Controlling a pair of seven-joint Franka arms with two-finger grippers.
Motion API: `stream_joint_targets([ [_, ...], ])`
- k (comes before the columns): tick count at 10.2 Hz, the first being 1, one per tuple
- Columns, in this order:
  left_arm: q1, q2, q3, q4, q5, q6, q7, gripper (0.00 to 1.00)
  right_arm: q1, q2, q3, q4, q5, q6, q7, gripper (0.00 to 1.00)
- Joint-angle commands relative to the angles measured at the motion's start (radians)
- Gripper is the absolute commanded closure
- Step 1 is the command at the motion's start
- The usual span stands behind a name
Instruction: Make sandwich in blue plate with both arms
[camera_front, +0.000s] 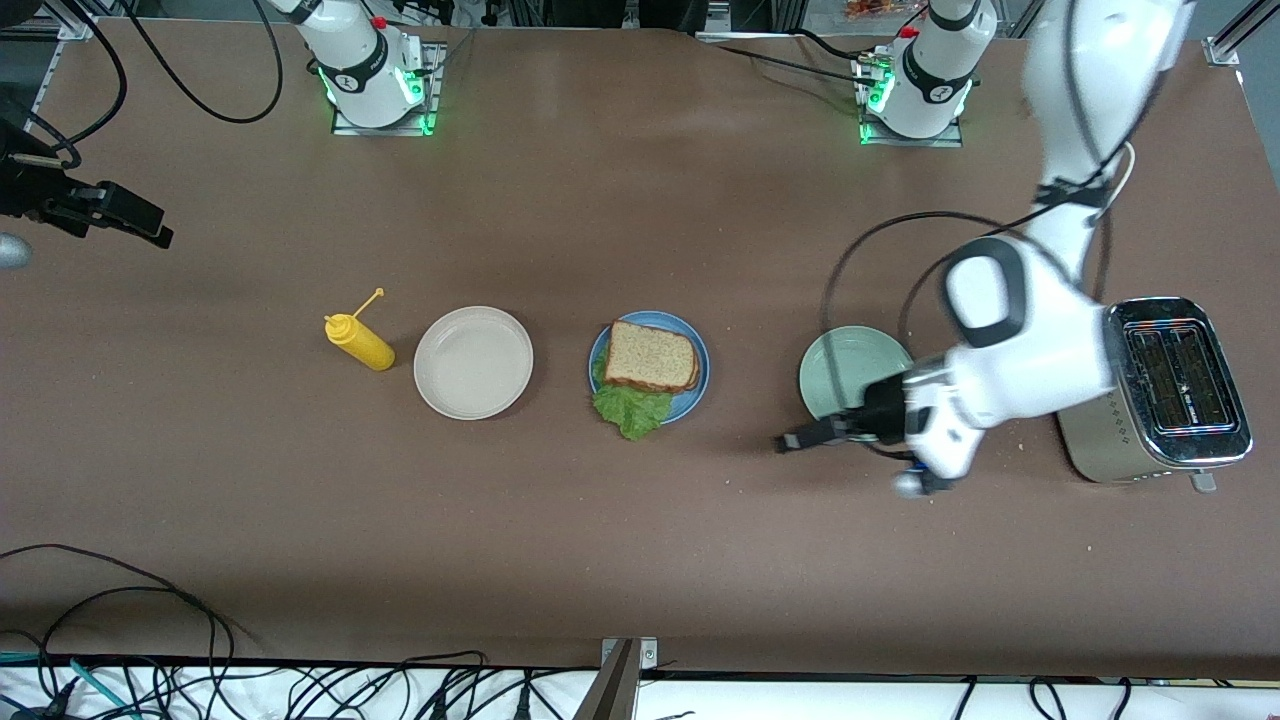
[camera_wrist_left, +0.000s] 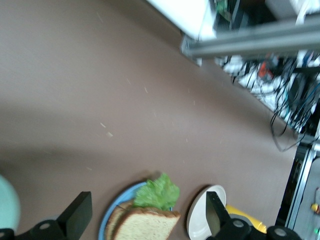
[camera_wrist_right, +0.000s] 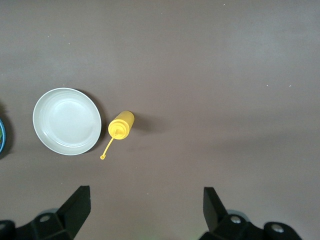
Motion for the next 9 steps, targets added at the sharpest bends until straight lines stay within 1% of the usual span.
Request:
stream_joint_targets([
  [1,0.088,-0.215,0.008,-0.152,0.024,-0.045,0.054,0.0,-0.01,0.006,0.011,0.021,-0.005,-0.005,0.013,0.0],
  [3,0.095,-0.311,0.032,-0.157,0.255,-0.134,0.053,0.0,-0.01,0.006,0.012,0.021,-0.005,-0.005,0.015,0.0],
  [5,0.096,-0.396,0.034,-0.154,0.459,-0.242,0.053,0.0,-0.01,0.006,0.012,0.022,-0.007,-0.005,0.015,0.0],
  [7,0.096,-0.477,0.039,-0.149,0.602,-0.377,0.045,0.0,-0.01,0.006,0.012,0.021,-0.007,-0.005,0.015,0.0],
  [9,0.095,-0.542,0.04,-0.146,0.72,-0.497,0.043,0.0,-0.006,0.006,0.015,0.021,-0.011,-0.005,0.015,0.0],
])
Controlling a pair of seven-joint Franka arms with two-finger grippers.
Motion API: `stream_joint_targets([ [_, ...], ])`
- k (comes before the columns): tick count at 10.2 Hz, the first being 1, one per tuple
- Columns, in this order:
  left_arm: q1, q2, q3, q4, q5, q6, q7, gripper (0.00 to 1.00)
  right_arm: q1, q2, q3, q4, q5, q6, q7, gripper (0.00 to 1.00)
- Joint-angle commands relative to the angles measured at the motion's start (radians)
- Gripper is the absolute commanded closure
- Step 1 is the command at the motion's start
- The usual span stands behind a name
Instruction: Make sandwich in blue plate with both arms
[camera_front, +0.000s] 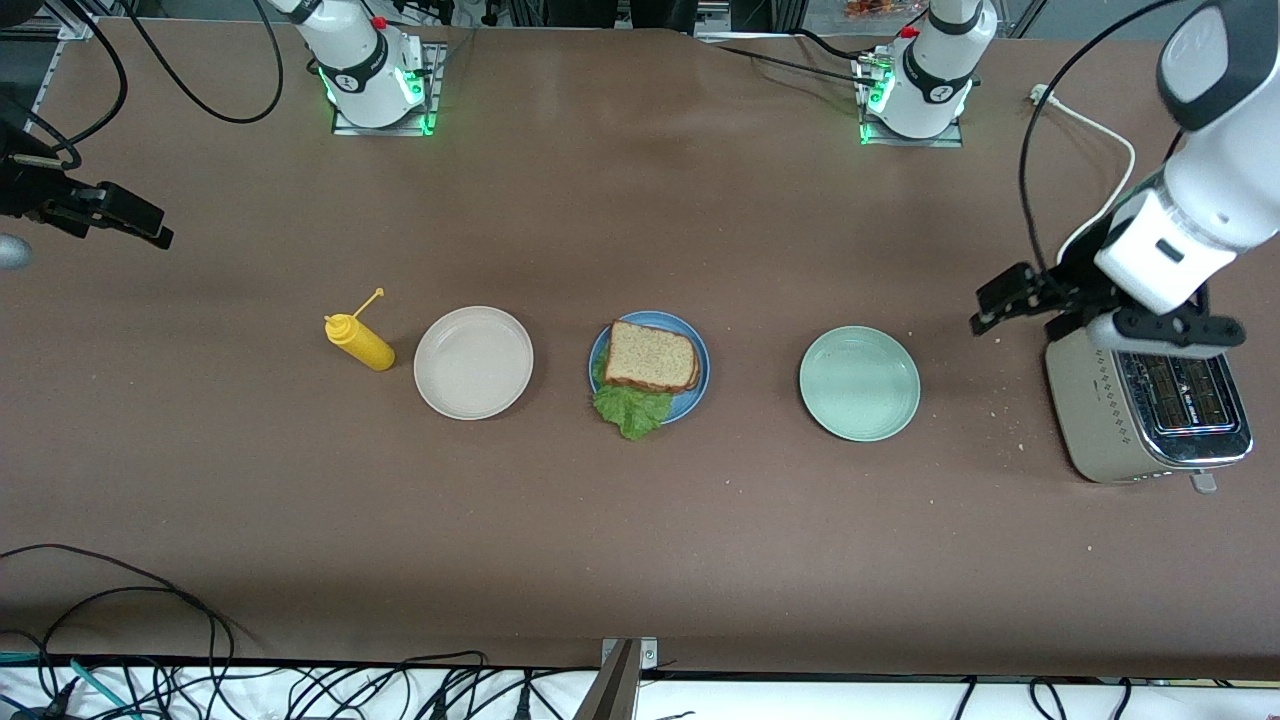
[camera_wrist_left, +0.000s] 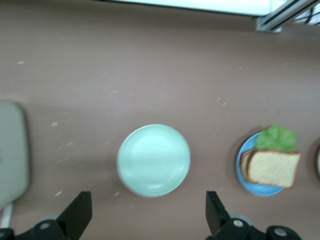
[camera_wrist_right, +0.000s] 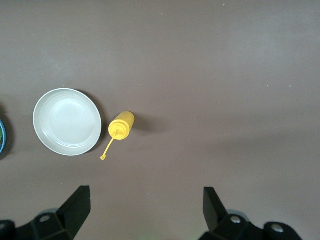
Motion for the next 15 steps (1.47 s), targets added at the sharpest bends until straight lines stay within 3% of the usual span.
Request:
stream_joint_targets([
  [1,-0.006,-0.109,0.01,-0.035,0.16,-0.157,0.004,0.0,-0.006,0.005,0.014,0.02,-0.011,-0.006,0.012,0.0],
  [3,-0.015,-0.136,0.025,-0.017,0.22,-0.271,0.001,0.0,-0.007,0.005,0.014,0.021,-0.011,-0.006,0.012,0.0],
  [5,-0.061,-0.171,0.102,-0.015,0.207,-0.328,-0.043,0.0,-0.007,0.005,0.014,0.021,-0.013,-0.006,0.012,0.0],
  [9,-0.08,-0.18,0.111,-0.009,0.168,-0.331,-0.146,0.0,-0.007,0.005,0.013,0.021,-0.013,-0.006,0.012,0.0],
  [11,-0.118,-0.148,0.163,0.037,0.165,-0.331,-0.146,0.0,-0.007,0.005,0.013,0.021,-0.013,-0.006,0.01,0.0],
  [15,-0.118,-0.136,0.156,0.054,0.17,-0.329,-0.152,0.0,-0.007,0.005,0.013,0.021,-0.013,-0.006,0.01,0.0],
])
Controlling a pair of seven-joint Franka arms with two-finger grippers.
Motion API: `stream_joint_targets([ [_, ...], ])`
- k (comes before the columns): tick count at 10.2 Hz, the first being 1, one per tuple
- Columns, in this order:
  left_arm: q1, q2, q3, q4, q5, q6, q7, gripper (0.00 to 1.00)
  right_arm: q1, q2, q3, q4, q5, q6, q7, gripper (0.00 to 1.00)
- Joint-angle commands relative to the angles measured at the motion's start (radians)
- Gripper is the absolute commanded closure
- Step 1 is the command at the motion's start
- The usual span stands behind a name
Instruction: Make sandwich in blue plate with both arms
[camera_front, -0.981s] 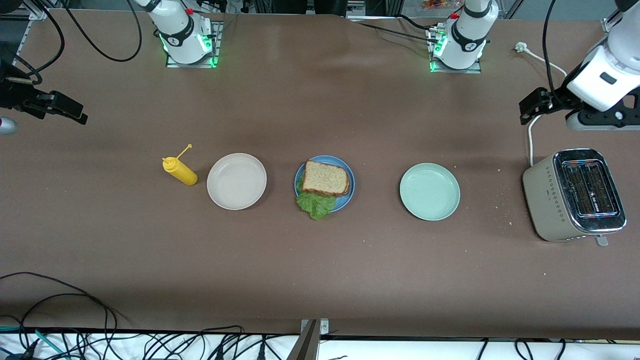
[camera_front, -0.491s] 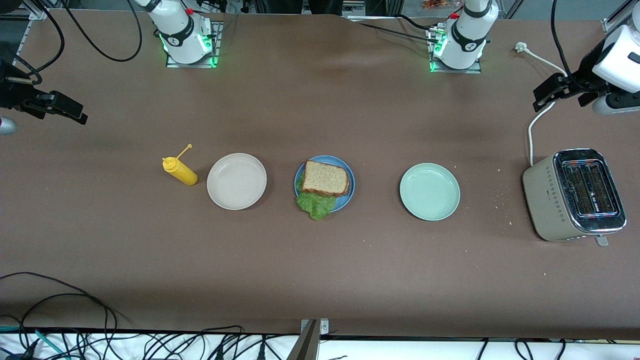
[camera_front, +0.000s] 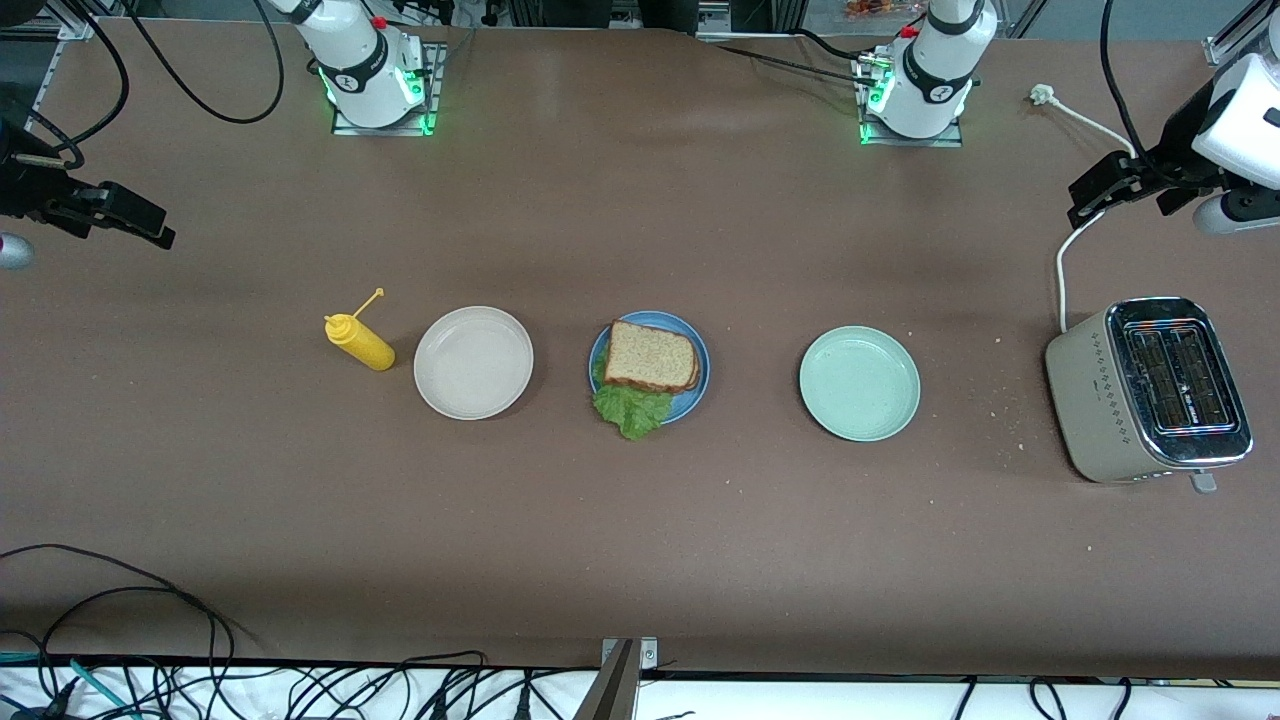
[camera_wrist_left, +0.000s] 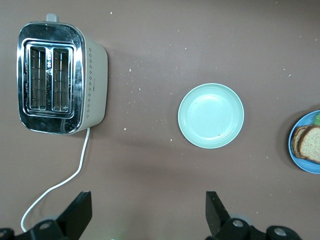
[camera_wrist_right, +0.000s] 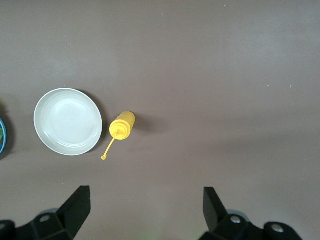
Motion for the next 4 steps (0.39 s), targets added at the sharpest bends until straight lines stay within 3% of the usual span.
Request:
stream_joint_targets([
  [1,-0.014,0.022,0.013,0.037,-0.008,-0.009,-0.011,0.0,-0.008,0.005,0.009,0.02,-0.013,-0.006,0.007,0.0],
  [4,-0.004,0.023,0.019,0.037,-0.007,-0.008,-0.007,0.0,-0.008,0.005,0.008,0.02,-0.011,-0.006,0.007,0.0],
])
